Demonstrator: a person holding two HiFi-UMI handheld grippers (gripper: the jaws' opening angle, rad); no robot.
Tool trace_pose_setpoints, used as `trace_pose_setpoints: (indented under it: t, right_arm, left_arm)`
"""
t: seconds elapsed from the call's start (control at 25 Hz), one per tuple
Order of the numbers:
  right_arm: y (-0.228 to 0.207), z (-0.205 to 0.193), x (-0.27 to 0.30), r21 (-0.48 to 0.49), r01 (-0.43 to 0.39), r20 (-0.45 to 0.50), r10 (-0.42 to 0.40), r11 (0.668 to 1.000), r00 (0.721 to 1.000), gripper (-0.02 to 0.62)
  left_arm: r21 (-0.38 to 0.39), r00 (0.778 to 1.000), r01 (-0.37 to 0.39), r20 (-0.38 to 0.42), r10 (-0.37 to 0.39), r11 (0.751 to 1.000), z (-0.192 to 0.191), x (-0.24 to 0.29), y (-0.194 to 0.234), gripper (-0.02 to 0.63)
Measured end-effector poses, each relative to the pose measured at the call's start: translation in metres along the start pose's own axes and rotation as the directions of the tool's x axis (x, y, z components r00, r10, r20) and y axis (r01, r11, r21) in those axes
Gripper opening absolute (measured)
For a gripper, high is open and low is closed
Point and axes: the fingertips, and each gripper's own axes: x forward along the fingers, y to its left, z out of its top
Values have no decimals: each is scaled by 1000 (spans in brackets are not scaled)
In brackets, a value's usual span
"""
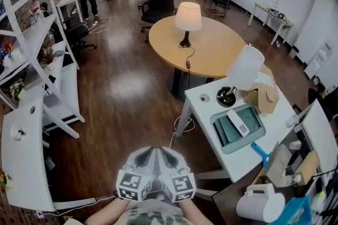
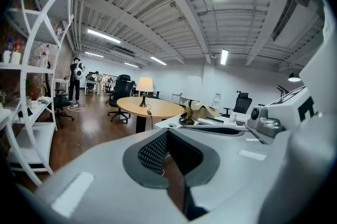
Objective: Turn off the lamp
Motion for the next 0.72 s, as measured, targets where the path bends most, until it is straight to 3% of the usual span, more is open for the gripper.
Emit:
trace_pose_setpoints:
  t: [0.36,0.72]
  right_arm:
    - [-38,9,109,-34,72,-26,-73,997,997,0]
    - [-51,36,251,-47,163,-64,-166,986,984,0]
  left_arm:
    - [-41,997,72,-5,-72,997,23,84,82,0]
    - [-61,988,155,-18,-156,986,67,155,202,0]
